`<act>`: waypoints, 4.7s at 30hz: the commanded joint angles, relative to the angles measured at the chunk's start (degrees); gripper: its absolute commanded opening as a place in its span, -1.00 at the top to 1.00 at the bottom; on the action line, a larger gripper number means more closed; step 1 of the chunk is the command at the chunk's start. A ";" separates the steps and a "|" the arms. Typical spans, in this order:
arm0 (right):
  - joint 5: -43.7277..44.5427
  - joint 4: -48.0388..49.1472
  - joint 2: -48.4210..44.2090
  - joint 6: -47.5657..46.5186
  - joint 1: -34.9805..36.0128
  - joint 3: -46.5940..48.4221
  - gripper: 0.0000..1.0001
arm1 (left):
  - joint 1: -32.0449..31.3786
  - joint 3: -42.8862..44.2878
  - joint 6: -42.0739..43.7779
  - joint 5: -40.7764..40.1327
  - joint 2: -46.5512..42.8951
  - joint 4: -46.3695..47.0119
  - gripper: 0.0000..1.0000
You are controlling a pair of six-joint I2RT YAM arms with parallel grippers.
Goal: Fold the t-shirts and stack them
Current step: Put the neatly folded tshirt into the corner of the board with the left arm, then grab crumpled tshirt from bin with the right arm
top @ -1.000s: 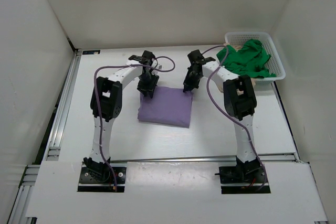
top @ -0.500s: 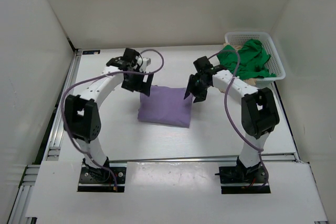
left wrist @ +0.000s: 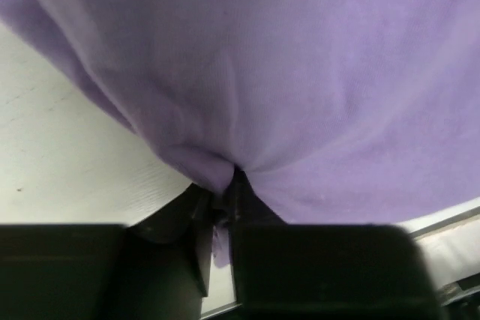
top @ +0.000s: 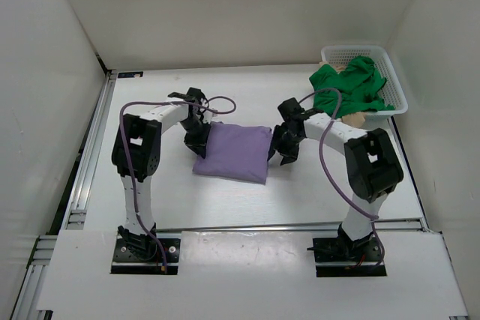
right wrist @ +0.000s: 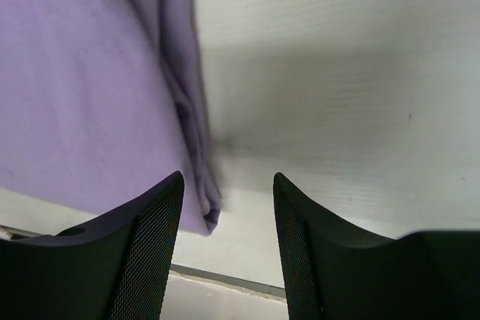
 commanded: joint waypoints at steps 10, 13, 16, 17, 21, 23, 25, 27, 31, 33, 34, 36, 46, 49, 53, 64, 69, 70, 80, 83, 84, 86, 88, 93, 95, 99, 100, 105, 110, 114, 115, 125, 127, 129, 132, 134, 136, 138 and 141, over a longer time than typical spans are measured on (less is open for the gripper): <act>5.47 -2.74 -9.43 -0.67 -3.46 2.22 -0.14 | 12.09 6.89 0.54 -0.76 2.63 -1.18 0.79; 7.48 -5.47 -9.43 -1.90 -3.99 5.20 -0.14 | 18.51 11.11 0.54 -2.78 4.13 -1.18 0.79; 9.15 -7.40 -9.43 -1.90 -5.13 7.14 -0.16 | 23.79 17.87 0.54 -6.99 7.46 -0.65 0.79; 9.16 -7.41 -8.83 -2.43 -5.14 7.75 -0.16 | 25.89 19.89 0.54 -8.05 9.82 -0.65 0.79; 9.68 -9.17 -7.77 -2.43 -6.37 10.03 -0.16 | 30.63 33.92 0.54 -11.40 17.02 -0.65 0.79; 10.30 -11.36 -6.97 -2.95 -6.37 11.36 -0.16 | 32.14 38.78 0.54 -13.33 20.20 -0.65 0.79; 10.92 -12.68 -5.48 -2.96 -6.37 13.38 -0.16 | 34.07 43.89 0.54 -15.17 24.07 1.01 0.79; 11.44 -14.44 -4.16 -3.49 -6.37 14.61 -0.16 | 35.74 44.69 0.54 -18.34 25.48 3.72 0.79; 12.58 -16.46 -2.93 -3.49 -6.37 17.08 -0.16 | 38.03 48.37 0.54 -22.65 28.30 11.89 0.79; 12.59 -16.99 -2.32 -3.49 -6.37 17.69 -0.16 | 38.04 50.57 0.54 -25.01 29.61 14.19 0.79; 12.59 -16.99 -1.79 -3.49 -6.37 18.21 -0.16 | 38.82 51.71 0.54 -25.03 30.84 15.33 0.79; 13.11 -18.30 -1.18 -3.49 -6.37 18.92 -0.16 | 39.35 54.53 0.54 -25.03 31.90 18.22 0.79; 14.96 -21.12 0.93 -4.01 -6.37 21.12 -0.16 | 39.35 54.36 0.54 -25.81 33.22 23.25 0.77; 13.82 -21.12 1.55 -4.01 -6.37 24.45 -0.22 | 39.35 56.02 0.54 -26.35 33.75 25.09 0.38; 13.82 -21.12 2.08 -5.24 -6.37 28.76 -0.23 | 39.35 56.56 0.54 -27.57 33.22 27.56 0.35; 11.36 -20.15 2.08 -5.77 -6.37 27.28 -0.23 | 32.26 48.83 0.54 -31.80 20.23 28.17 -0.69; 10.83 -18.92 1.03 -5.24 -6.37 25.95 -0.23 | 25.56 48.82 0.54 -32.85 23.81 28.17 -0.71; 11.35 -18.92 1.02 -5.94 -6.37 25.95 -0.23 | 24.08 49.52 0.54 -33.63 26.17 28.17 -0.71; 12.94 -18.92 -0.12 -7.00 -7.50 24.28 -0.23 | 22.92 51.12 0.54 -35.84 32.17 28.17 -0.69; 12.94 -18.40 0.40 -7.00 -7.51 23.76 -0.23 | 22.92 47.00 0.54 -30.67 28.76 28.17 -0.64; 12.94 -18.40 0.41 -7.00 -7.51 23.76 -0.23 | 22.92 44.19 0.54 -29.17 28.22 28.17 -0.58; 12.94 -18.40 0.41 -7.00 -7.51 23.76 -0.23 | 22.40 40.23 0.54 -25.22 26.81 28.17 -0.40; 12.94 -18.40 0.41 -7.00 -7.51 24.37 -0.23 | 22.39 36.27 0.54 -22.40 26.10 28.17 -0.16; 13.46 -18.40 0.94 -7.00 -7.51 24.37 -0.23 | 22.39 33.09 0.54 -18.88 24.79 28.17 0.29; 13.46 -18.40 0.94 -7.00 -7.51 24.37 -0.23 | 22.39 33.09 0.54 -18.88 24.26 28.17 0.17; 13.46 -18.40 0.41 -7.00 -7.51 23.24 -0.23 | 21.34 34.41 0.54 -19.40 24.78 28.17 0.02; 13.46 -18.40 0.41 -7.00 -7.51 23.23 -0.23 | 21.34 35.54 0.54 -20.27 25.39 28.17 -0.02; 13.99 -17.87 -0.12 -7.00 -8.20 26.38 -0.32 | 21.34 36.78 0.54 -23.35 23.04 28.17 -1.00; 17.32 -20.41 3.38 -9.46 -15.04 43.41 -0.53 | 21.34 40.72 0.54 -23.36 14.16 28.17 -1.00; 25.75 -17.37 5.24 -6.58 -21.72 49.78 -0.59 | 20.72 39.87 0.54 -23.89 4.86 28.17 -1.00; 27.68 -15.34 5.24 -5.17 -23.14 48.81 -0.61 | 20.72 38.90 0.54 -22.58 2.75 28.17 -1.00; 26.82 -5.12 27.53 4.69 -33.00 58.80 -0.56 | 20.72 30.89 0.54 -18.86 -14.07 13.17 -1.00; 26.82 -5.13 29.93 5.73 -33.00 61.46 -0.56 | 20.72 30.03 0.54 -18.88 -14.76 8.67 -1.00; 28.93 -3.64 31.17 7.67 -33.00 59.63 -0.54 | 20.72 26.61 0.54 -18.88 -17.12 7.96 -1.00; 27.89 -2.93 33.45 8.82 -34.22 59.09 -0.37 | 20.72 23.61 0.54 -19.75 -19.42 7.35 -1.00; 24.98 -1.53 33.98 8.82 -34.23 59.09 -0.09 | 21.25 22.28 0.54 -21.07 -21.35 6.65 -1.00; 23.93 -0.65 33.98 8.03 -34.23 57.86 0.21 | 21.86 20.79 0.54 -22.91 -22.93 6.12 -1.00; 22.43 -0.12 33.37 6.80 -34.23 57.86 0.80 | 22.39 19.92 0.54 -24.84 -23.99 5.50 -1.00; 22.95 0.84 29.95 6.80 -34.75 54.97 1.00 | 22.91 18.33 0.54 -26.52 -25.40 4.98 -1.00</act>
